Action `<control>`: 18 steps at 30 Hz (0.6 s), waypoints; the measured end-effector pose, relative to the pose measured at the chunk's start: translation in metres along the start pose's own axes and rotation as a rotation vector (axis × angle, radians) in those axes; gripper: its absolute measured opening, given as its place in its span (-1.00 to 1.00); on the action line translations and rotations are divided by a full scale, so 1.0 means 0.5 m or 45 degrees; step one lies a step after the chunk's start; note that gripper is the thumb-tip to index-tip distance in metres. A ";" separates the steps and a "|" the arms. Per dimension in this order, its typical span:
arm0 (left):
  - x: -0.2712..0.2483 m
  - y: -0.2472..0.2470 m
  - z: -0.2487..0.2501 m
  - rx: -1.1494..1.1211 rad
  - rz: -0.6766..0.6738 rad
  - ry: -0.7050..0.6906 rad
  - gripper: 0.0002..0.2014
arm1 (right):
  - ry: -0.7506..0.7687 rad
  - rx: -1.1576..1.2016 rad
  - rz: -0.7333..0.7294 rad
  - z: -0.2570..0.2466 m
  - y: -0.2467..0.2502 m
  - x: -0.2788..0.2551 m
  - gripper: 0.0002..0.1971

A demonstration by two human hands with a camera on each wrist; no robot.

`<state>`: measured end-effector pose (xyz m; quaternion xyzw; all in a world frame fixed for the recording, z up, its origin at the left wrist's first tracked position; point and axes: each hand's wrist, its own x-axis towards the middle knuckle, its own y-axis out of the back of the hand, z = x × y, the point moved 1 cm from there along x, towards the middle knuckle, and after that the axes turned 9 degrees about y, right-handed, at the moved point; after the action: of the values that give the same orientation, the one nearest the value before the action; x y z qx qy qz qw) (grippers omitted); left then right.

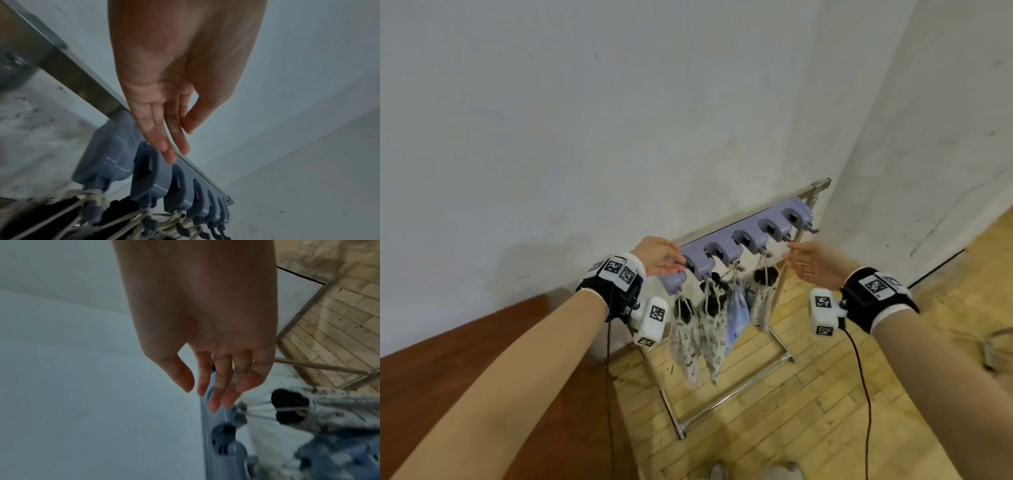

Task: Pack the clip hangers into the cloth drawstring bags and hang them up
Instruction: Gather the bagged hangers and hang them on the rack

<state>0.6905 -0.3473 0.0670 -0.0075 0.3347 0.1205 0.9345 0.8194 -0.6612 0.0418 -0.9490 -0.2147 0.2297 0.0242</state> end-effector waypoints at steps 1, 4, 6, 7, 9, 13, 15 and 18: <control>-0.021 0.016 -0.012 0.000 -0.008 -0.005 -0.89 | 0.013 0.014 0.003 0.007 -0.028 -0.027 -0.67; -0.085 0.059 -0.057 0.006 0.007 -0.012 -0.91 | 0.039 0.010 -0.051 0.024 -0.127 -0.102 -0.68; -0.132 0.084 -0.094 0.032 0.001 -0.023 -0.91 | 0.050 -0.060 -0.105 0.046 -0.198 -0.153 -0.71; -0.155 0.101 -0.116 0.033 0.005 -0.031 -0.89 | 0.060 -0.095 -0.127 0.064 -0.231 -0.178 -0.73; -0.202 0.139 -0.165 0.012 0.024 -0.049 -0.86 | 0.093 -0.136 -0.153 0.107 -0.294 -0.217 -0.75; -0.309 0.220 -0.287 0.054 0.070 0.024 -0.86 | 0.047 -0.109 -0.175 0.222 -0.418 -0.318 -0.79; -0.356 0.254 -0.352 0.097 0.096 0.090 -0.88 | -0.023 -0.057 -0.199 0.282 -0.474 -0.356 -0.86; -0.428 0.317 -0.435 0.099 0.131 0.162 -0.90 | -0.114 -0.024 -0.207 0.356 -0.567 -0.402 -0.81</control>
<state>0.3587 -0.2613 0.0432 0.0385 0.3977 0.1545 0.9036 0.4662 -0.4979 0.0093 -0.9174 -0.2940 0.2671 0.0242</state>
